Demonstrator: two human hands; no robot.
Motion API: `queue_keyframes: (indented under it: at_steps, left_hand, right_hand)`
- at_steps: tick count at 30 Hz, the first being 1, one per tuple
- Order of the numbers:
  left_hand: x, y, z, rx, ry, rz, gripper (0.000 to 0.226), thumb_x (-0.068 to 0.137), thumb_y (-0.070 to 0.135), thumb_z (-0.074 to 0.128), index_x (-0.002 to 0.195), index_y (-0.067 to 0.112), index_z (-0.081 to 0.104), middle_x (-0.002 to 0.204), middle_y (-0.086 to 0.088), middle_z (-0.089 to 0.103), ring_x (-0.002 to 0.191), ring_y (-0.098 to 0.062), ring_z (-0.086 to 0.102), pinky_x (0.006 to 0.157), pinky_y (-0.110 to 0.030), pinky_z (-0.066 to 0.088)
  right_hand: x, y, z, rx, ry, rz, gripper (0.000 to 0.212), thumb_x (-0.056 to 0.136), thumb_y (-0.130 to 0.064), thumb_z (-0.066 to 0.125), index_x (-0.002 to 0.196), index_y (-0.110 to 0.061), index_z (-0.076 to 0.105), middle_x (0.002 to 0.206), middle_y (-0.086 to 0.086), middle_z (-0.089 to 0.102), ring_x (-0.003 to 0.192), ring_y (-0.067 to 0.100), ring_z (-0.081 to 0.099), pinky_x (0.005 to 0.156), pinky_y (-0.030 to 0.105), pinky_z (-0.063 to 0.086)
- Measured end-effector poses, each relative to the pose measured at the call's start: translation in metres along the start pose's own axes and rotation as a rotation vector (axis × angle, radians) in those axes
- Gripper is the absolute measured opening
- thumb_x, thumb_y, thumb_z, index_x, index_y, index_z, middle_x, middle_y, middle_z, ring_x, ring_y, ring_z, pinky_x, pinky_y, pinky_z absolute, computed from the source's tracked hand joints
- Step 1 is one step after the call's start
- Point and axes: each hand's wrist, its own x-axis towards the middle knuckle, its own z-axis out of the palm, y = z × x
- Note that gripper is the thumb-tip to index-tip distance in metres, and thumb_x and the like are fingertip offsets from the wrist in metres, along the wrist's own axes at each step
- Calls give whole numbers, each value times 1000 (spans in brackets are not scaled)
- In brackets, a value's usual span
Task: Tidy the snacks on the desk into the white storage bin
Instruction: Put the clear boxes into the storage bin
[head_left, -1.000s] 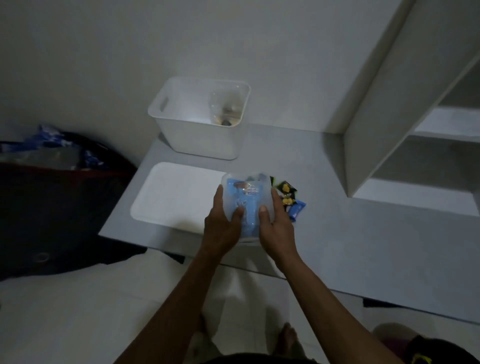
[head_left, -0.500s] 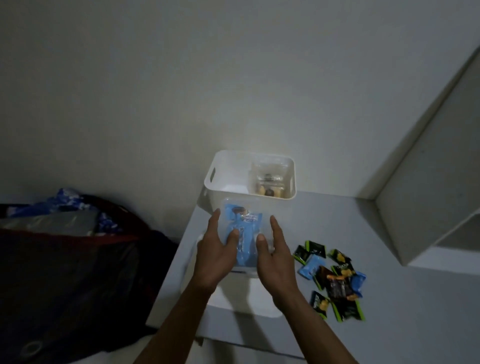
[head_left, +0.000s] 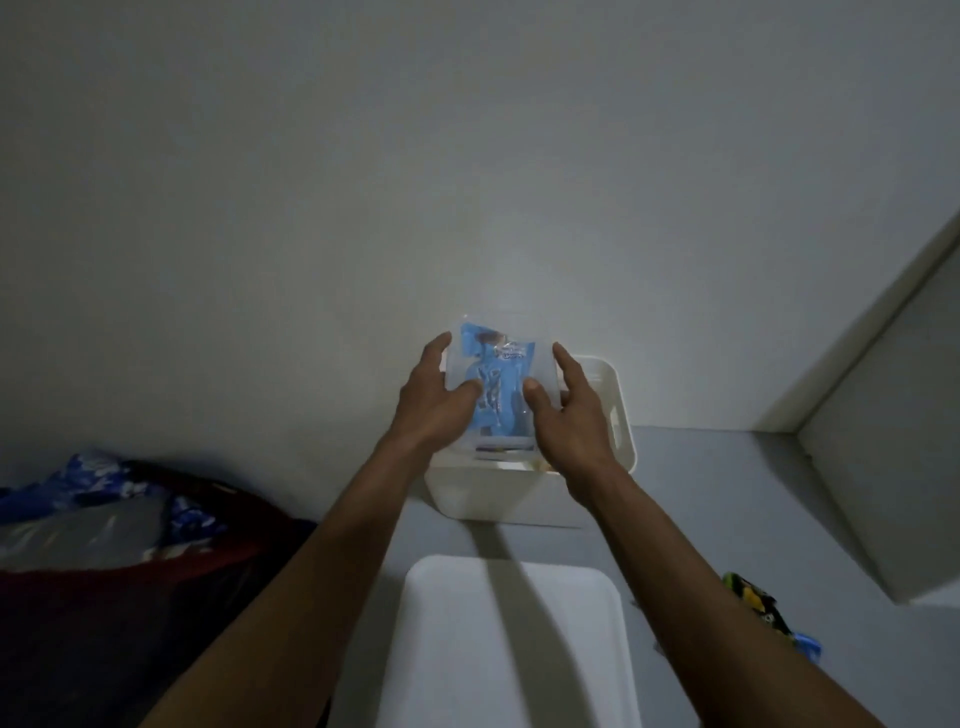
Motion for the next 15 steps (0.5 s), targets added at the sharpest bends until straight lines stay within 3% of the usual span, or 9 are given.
queue_keyframes:
  at_steps: [4,7,10,15]
  left_hand:
    - [57,-16,6,28,-54,-99,70,89,19,67,144,38,29,129,-6,59,96,-22,69,77,-43,61]
    - [87,-43,15,84,-110,-173,73,86,17,68,144,34,26,129,-8,58,101,-26,67,83,-46,60]
    - [109,-69,26,153,-177,-223,80,83,11,67,146,27,20,133,-11,51,111,-29,60,93,-47,55]
    - [128,-104,40,266,-244,-327,78,84,9,62,146,17,15,133,-15,47,117,-30,52,102,-45,47]
  right_hand:
    - [51,21,17,-29,-25,91,57,99,-25,56,149,-33,31,120,1,62,91,12,65,60,16,56]
    - [81,49,27,-74,-86,155,59,96,-19,60,148,-27,31,132,7,59,102,17,65,74,26,60]
    - [99,76,35,-129,-151,245,67,93,-13,64,149,-25,29,142,5,51,120,24,58,93,45,56]
    - [114,109,51,-198,-260,344,70,92,-9,63,149,-21,23,134,5,50,111,19,54,86,37,55]
